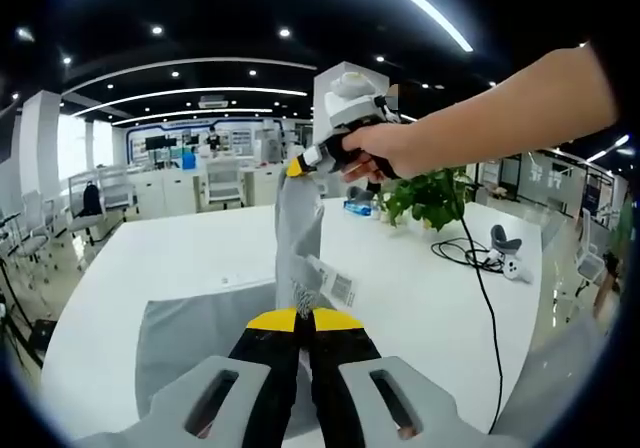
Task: Fold the towel on the table until its edges align and the towel forms a compact rectangular stack.
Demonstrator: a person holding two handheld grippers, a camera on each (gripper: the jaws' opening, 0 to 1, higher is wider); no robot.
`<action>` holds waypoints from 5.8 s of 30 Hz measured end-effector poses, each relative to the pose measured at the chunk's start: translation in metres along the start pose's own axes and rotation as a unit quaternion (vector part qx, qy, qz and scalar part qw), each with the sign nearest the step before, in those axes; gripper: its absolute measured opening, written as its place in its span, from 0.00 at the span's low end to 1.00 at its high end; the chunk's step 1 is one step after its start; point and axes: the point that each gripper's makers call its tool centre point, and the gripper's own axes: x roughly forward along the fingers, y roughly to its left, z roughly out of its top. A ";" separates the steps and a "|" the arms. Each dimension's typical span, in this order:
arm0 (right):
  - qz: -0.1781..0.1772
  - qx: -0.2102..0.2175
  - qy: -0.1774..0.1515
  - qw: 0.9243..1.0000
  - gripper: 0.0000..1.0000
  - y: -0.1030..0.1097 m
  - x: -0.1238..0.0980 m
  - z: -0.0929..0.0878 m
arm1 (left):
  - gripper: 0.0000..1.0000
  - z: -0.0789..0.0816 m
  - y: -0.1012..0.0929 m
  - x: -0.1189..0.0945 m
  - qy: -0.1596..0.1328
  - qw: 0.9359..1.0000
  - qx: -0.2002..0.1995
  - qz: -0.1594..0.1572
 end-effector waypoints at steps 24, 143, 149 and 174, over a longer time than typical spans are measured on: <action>0.048 -0.058 0.020 0.997 0.00 0.084 0.072 -0.015 | 0.02 -0.043 0.068 -0.025 0.014 0.997 -0.043 0.055; 0.086 -0.118 0.087 0.986 0.26 0.107 0.172 -0.160 | 0.30 -0.213 0.148 -0.026 0.169 0.979 -0.055 0.105; 0.067 -0.116 0.089 0.987 0.25 0.075 0.175 -0.155 | 0.30 -0.186 0.115 -0.009 0.144 0.986 -0.042 0.072; 0.024 -0.078 0.108 0.991 0.22 -0.012 0.120 -0.194 | 0.34 -0.154 -0.001 0.042 0.130 0.989 0.033 -0.068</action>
